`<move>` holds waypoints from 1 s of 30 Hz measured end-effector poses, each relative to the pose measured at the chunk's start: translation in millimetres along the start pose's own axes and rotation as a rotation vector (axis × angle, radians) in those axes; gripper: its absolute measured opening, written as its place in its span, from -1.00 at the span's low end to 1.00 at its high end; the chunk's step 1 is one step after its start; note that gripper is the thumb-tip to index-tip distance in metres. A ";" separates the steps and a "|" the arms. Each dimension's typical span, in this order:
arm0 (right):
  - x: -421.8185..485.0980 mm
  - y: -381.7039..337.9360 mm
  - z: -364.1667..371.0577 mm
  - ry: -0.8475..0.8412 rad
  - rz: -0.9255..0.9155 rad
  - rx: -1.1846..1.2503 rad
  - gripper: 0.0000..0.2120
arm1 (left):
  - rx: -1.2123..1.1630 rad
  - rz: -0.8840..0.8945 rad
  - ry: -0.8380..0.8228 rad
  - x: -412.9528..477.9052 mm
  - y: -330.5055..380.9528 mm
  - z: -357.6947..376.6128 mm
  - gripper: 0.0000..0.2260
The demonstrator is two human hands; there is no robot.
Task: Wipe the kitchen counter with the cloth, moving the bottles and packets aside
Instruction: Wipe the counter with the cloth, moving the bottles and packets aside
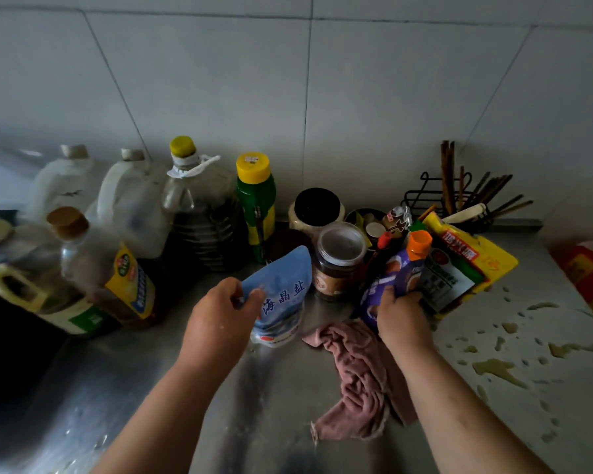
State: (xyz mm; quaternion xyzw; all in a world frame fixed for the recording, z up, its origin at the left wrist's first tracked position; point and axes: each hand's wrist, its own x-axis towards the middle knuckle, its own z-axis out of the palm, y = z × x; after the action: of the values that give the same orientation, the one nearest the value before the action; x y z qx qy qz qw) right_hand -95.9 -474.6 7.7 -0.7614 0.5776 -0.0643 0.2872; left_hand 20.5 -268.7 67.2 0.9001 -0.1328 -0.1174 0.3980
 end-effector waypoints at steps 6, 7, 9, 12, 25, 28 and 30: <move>-6.0 -2.9 -23.5 -0.026 -0.217 -0.424 -0.47 | 0.024 -0.002 0.018 -5.2 -8.2 -6.8 -0.68; -7.7 -1.4 -24.5 -0.027 -0.251 -0.481 -0.45 | 0.026 0.001 0.020 -6.0 -8.6 -7.8 -0.67; -12.6 -1.4 -28.1 -0.018 -0.296 -0.511 -0.47 | 0.029 0.002 0.011 -7.2 -10.1 -9.7 -0.68; -18.9 -3.6 -32.5 -0.028 -0.313 -0.557 -0.50 | 0.032 -0.004 -0.007 -8.2 -11.5 -11.2 -0.69; -61.2 -22.9 -71.6 -0.259 -0.360 -0.682 -0.58 | -0.015 -0.035 0.031 -18.9 -27.1 -25.3 -0.69; -72.9 -33.1 -75.2 -0.334 -0.326 -0.484 -0.78 | -0.057 -0.052 0.063 -23.2 -36.3 -35.6 -0.70; -84.4 -40.1 -73.6 -0.375 -0.321 -0.273 -0.67 | -0.072 -0.072 0.082 -26.6 -42.1 -44.1 -0.71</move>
State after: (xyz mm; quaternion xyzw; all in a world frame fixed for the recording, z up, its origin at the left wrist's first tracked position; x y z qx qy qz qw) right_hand -121.1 -417.2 108.8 -0.8735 0.3896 0.1111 0.2700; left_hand 15.6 -202.3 67.4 0.8934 -0.0798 -0.0993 0.4308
